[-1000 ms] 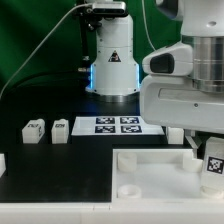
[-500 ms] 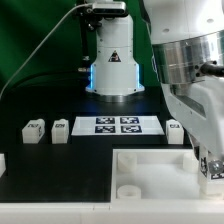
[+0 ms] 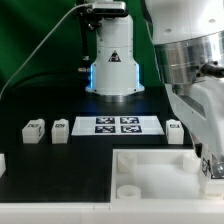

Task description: Assemble one leg

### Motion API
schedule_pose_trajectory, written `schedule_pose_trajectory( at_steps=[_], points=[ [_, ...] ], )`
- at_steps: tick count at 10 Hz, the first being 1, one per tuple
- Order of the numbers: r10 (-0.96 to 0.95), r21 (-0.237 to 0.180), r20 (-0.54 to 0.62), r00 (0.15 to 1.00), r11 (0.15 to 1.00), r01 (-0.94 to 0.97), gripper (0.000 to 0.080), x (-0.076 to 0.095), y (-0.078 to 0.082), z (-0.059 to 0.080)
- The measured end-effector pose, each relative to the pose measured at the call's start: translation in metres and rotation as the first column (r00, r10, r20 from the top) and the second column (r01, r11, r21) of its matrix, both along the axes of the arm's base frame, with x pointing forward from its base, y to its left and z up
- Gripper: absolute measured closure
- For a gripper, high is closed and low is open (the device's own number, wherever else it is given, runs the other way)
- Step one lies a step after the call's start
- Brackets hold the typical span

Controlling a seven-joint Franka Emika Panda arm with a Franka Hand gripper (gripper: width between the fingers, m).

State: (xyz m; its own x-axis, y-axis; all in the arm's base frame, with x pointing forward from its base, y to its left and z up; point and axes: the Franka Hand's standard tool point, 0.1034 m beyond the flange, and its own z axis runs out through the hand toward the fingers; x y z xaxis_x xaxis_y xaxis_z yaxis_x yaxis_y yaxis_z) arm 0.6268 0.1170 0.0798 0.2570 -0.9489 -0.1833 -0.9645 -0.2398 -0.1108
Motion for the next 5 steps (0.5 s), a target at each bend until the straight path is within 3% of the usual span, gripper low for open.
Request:
schedule_pose_trajectory(
  at_steps=[2, 5],
  points=[
    [0.22, -0.021, 0.042, 0.975, 0.975, -0.219, 0.0166, 0.0008, 0.0018, 0.0009],
    [0.498, -0.063, 0.083, 0.863, 0.867, -0.494, 0.015, 0.0001, 0.0015, 0.0003]
  ],
)
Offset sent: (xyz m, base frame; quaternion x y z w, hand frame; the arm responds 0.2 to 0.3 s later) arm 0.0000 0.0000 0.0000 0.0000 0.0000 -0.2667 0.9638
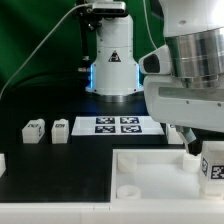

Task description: Assemble one leg

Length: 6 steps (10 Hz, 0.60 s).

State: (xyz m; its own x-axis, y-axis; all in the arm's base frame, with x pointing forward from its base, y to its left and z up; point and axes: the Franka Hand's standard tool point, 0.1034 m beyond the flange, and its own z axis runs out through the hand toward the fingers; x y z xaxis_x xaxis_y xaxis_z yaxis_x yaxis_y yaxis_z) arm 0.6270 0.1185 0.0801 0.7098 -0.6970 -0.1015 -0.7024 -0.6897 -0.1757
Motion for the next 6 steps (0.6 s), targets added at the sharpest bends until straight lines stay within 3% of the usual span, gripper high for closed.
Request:
schedule_pose_trajectory(
  at_steps=[1, 3, 4, 5, 6],
  points=[
    [0.205, -0.052, 0.009, 0.979, 0.978, -0.204, 0.015, -0.0002, 0.0019, 0.0019],
    [0.519, -0.082, 0.043, 0.854, 0.854, -0.514, 0.015, 0.0063, -0.0059, -0.0017],
    [0.598, -0.101, 0.058, 0.8, 0.8, -0.591, 0.015, 0.0067, -0.0071, -0.0058],
    [0.573, -0.096, 0.056, 0.818, 0.818, -0.567, 0.015, 0.0062, -0.0057, -0.0059],
    [0.553, -0.093, 0.053, 0.832, 0.832, -0.547, 0.0278, 0.0062, -0.0063, -0.0061]
  ],
)
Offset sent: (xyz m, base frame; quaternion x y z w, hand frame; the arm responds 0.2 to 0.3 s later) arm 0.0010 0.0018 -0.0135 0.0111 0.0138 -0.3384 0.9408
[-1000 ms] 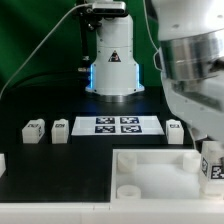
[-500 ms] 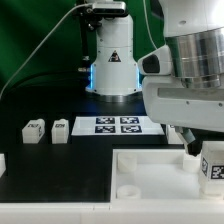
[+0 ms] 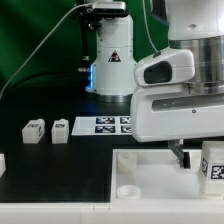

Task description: Assemble one leg

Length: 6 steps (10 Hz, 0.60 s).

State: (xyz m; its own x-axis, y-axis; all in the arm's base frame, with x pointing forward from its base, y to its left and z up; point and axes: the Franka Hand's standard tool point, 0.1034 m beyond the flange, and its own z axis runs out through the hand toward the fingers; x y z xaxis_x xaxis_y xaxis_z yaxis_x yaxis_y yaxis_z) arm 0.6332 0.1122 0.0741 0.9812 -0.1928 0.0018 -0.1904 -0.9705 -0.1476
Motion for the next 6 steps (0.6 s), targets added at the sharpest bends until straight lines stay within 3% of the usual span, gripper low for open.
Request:
schedule_pose_trajectory(
  at_steps=[1, 4, 6],
  points=[
    [-0.024, 0.002, -0.003, 1.0, 1.0, 0.024, 0.0447, 0.0, 0.0, 0.0],
    [-0.305, 0.005, -0.047, 0.951, 0.952, 0.305, 0.0504, 0.0, -0.0027, -0.0005],
    [-0.565, -0.002, -0.09, 0.82, 0.823, 0.568, 0.0504, -0.0006, -0.0045, -0.0018]
  ],
)
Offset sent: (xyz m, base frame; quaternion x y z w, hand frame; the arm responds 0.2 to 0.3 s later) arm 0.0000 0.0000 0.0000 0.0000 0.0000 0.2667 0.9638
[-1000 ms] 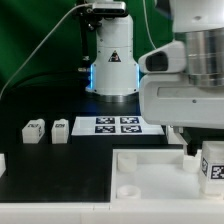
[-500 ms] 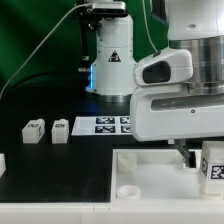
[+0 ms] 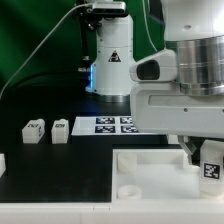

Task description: Assemble one leg

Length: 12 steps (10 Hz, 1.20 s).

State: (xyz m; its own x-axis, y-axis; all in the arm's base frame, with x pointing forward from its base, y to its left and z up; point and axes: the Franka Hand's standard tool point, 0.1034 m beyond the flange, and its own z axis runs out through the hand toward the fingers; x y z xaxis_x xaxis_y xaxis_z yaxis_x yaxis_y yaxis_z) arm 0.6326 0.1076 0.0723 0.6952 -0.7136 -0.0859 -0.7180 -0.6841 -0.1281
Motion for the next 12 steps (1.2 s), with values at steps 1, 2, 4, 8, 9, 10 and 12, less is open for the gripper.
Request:
schedule_pose_trajectory(
  at_steps=[1, 2, 4, 8, 9, 10, 12],
  points=[
    [-0.198, -0.001, -0.02, 0.98, 0.98, 0.198, 0.0504, -0.0008, -0.0018, -0.0006],
    [-0.376, 0.006, -0.043, 0.926, 0.927, 0.376, 0.0504, -0.0017, -0.0035, -0.0012],
    [-0.663, 0.017, -0.099, 0.742, 0.745, 0.667, 0.0504, -0.0046, -0.0051, -0.0014],
    [-0.637, 0.024, -0.092, 0.765, 0.767, 0.642, 0.0304, -0.0052, -0.006, -0.0024],
    [-0.633, 0.025, -0.091, 0.769, 0.77, 0.637, 0.0199, -0.0052, -0.0059, -0.0023],
    [-0.461, 0.018, -0.066, 0.885, 0.886, 0.463, 0.0199, -0.0049, -0.0051, 0.0002],
    [-0.089, 0.001, -0.047, 0.995, 0.996, 0.089, 0.016, -0.0048, 0.0037, 0.0072]
  ],
)
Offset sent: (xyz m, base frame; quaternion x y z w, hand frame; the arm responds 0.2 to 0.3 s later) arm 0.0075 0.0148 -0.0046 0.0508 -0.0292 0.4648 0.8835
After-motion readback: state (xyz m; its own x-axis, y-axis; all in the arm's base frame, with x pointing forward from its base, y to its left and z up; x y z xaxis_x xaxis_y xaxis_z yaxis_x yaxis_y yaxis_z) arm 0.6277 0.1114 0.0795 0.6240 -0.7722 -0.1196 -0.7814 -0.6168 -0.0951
